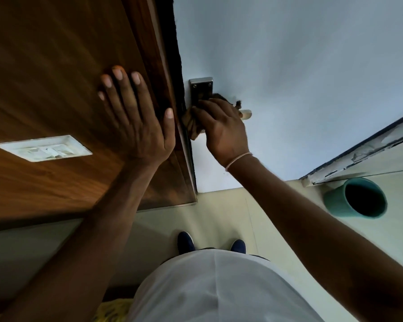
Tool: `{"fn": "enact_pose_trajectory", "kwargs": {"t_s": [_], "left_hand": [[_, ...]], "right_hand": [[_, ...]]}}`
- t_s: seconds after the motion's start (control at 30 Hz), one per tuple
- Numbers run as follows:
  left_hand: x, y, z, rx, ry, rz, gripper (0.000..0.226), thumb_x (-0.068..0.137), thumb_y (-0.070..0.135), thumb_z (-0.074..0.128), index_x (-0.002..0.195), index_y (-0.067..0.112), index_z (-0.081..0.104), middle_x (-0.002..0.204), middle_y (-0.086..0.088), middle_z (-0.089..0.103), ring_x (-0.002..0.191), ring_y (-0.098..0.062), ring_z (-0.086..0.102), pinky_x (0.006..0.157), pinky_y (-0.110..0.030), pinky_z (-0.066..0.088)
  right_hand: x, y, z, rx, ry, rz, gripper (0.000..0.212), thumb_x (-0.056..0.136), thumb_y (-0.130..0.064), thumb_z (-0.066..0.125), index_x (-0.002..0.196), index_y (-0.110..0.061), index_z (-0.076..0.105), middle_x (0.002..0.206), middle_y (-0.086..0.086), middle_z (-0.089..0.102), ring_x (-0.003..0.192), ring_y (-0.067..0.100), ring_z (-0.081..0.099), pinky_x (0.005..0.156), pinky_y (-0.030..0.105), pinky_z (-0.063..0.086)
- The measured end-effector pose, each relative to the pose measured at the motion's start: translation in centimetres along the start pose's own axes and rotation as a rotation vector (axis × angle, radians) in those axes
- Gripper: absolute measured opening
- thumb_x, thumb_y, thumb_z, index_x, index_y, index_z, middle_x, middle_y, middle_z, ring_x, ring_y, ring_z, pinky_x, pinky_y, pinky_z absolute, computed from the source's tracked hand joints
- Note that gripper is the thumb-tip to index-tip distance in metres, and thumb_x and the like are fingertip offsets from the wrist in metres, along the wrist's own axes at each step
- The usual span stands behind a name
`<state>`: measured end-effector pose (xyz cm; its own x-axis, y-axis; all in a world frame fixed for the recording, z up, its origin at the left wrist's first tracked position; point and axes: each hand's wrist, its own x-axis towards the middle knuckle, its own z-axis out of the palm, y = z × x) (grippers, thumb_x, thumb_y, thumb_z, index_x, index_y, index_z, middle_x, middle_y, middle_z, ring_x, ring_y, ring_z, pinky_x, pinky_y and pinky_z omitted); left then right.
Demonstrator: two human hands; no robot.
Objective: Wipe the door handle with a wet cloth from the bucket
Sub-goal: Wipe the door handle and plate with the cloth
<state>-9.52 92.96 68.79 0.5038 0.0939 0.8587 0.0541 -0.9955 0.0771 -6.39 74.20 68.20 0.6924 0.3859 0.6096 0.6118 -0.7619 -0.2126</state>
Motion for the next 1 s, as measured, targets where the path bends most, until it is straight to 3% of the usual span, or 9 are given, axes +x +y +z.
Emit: {"fn": "enact_pose_trajectory", "kwargs": {"t_s": [0.13,0.27,0.53,0.7,0.83,0.93,1.0], "left_hand": [[-0.1,-0.1,-0.2,0.009,-0.006,0.016,0.077,0.100,0.037,0.056,0.158,-0.009,0.033,0.159,-0.039,0.041,0.152,-0.053,0.028,0.131,-0.061,0.017],[-0.1,0.0,0.0,0.020,0.001,0.019,0.077,0.101,0.038,0.055,0.159,-0.008,0.033,0.159,-0.038,0.041,0.152,-0.053,0.028,0.132,-0.060,0.016],[-0.1,-0.4,0.2,0.037,0.013,0.032,0.077,0.101,0.040,0.053,0.159,-0.006,0.034,0.158,-0.038,0.043,0.152,-0.051,0.030,0.132,-0.059,0.016],[-0.2,-0.3,0.1,0.041,0.005,0.031,0.077,0.103,0.041,0.052,0.159,-0.007,0.033,0.159,-0.038,0.042,0.152,-0.051,0.028,0.132,-0.059,0.015],[-0.3,-0.7,0.0,0.031,-0.001,0.043,0.076,0.104,0.041,0.051,0.160,-0.006,0.031,0.160,-0.037,0.040,0.153,-0.050,0.026,0.133,-0.057,0.013],[-0.3,-0.8,-0.1,0.026,-0.005,0.048,0.077,0.103,0.041,0.051,0.161,-0.005,0.030,0.161,-0.035,0.039,0.153,-0.051,0.027,0.133,-0.058,0.014],[-0.4,-0.8,-0.2,0.026,-0.017,0.056,0.078,0.103,0.041,0.053,0.161,-0.005,0.030,0.161,-0.035,0.038,0.153,-0.051,0.026,0.133,-0.057,0.013]], "right_hand": [[-1.6,4.3,-0.6,-0.049,0.055,-0.038,0.037,0.106,-0.007,0.057,0.139,-0.012,0.072,0.136,0.012,0.074,0.130,0.038,0.066,0.104,0.046,0.055],[-3.0,7.6,-1.7,-0.146,0.073,0.094,0.037,0.096,-0.009,0.074,0.131,-0.017,0.077,0.125,0.005,0.078,0.116,0.034,0.072,0.095,0.043,0.052],[-0.8,1.2,1.1,-0.201,0.137,0.014,0.042,0.094,-0.011,0.070,0.135,-0.019,0.074,0.114,0.009,0.076,0.110,0.037,0.070,0.092,0.044,0.044],[-0.3,2.1,1.0,-0.262,0.116,-0.132,0.038,0.096,-0.012,0.066,0.132,-0.021,0.075,0.112,0.010,0.074,0.106,0.039,0.069,0.091,0.046,0.047],[-0.9,3.3,0.5,-0.252,0.129,-0.091,0.040,0.094,-0.021,0.069,0.134,-0.019,0.074,0.110,0.011,0.075,0.105,0.040,0.070,0.088,0.046,0.050],[-0.8,2.0,1.3,-0.256,0.142,-0.049,0.034,0.095,-0.022,0.066,0.127,-0.019,0.077,0.104,0.011,0.073,0.102,0.039,0.069,0.089,0.046,0.047],[0.0,1.5,1.9,-0.256,0.132,-0.116,0.021,0.098,-0.018,0.064,0.112,-0.020,0.079,0.098,0.011,0.070,0.095,0.039,0.069,0.089,0.046,0.047]]}}
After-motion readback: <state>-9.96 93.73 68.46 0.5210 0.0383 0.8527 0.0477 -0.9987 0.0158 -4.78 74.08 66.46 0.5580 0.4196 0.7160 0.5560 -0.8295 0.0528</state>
